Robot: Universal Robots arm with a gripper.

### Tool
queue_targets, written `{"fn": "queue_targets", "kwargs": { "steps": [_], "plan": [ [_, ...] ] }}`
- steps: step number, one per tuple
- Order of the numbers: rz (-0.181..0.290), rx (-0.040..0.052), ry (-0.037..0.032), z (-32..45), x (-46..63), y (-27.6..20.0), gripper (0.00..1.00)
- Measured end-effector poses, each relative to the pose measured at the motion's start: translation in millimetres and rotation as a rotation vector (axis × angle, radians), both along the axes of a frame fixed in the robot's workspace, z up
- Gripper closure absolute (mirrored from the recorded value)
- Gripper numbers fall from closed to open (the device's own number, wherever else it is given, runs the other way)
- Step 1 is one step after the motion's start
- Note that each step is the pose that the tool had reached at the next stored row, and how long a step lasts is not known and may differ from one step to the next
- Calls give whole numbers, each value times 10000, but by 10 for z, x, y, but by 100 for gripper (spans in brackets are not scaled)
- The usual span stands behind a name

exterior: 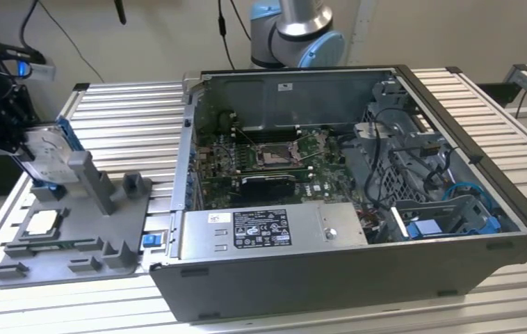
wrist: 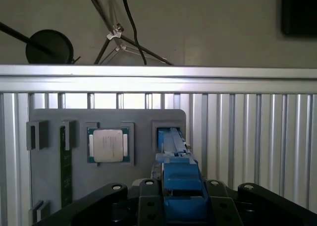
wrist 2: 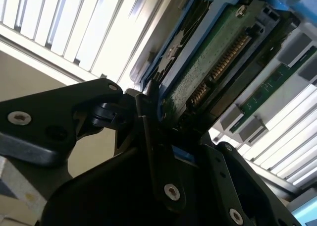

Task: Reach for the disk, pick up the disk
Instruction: 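Pick up the disk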

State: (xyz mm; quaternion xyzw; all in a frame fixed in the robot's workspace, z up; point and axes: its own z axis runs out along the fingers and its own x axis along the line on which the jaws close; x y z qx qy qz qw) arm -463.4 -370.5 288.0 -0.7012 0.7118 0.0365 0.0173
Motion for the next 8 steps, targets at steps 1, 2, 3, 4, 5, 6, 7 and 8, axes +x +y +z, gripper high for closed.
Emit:
{"fn": "queue_targets", "kwargs": {
  "steps": [1, 2, 3, 4, 5, 6, 7, 8],
  "plan": [
    [0, 0, 1, 8, 0, 0, 100],
    [0, 0, 0, 16, 0, 0, 100],
    [0, 0, 0, 27, 0, 0, 100],
    [0, 1, -1, 38, 0, 0, 100],
    [0, 0, 0, 50, 0, 0, 100],
    [0, 1, -1, 63, 0, 0, 100],
    [0, 0, -1, 74, 0, 0, 100],
    [0, 1, -1, 87, 0, 0, 100]
  ]
}}
